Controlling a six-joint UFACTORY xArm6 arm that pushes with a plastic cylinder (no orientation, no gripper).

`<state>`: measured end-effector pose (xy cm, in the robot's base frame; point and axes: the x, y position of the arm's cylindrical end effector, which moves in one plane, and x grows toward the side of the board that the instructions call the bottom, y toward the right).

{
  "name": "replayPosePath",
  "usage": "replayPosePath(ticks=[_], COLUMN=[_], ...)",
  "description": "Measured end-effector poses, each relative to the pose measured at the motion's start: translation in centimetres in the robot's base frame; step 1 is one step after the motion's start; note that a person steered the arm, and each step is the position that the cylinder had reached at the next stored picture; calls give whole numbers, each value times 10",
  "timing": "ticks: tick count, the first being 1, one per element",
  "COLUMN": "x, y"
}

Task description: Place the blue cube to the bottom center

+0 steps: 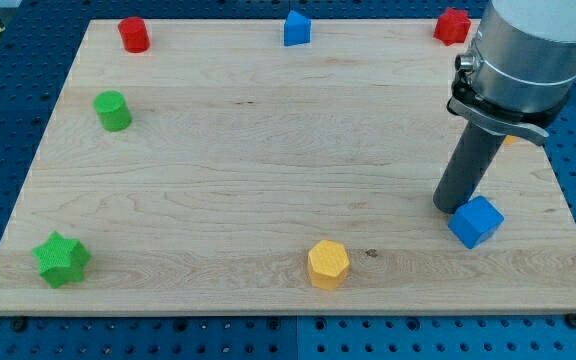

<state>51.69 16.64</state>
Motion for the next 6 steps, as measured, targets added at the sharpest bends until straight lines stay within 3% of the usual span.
replayPosePath(ticks=[6], x=[57], y=[15])
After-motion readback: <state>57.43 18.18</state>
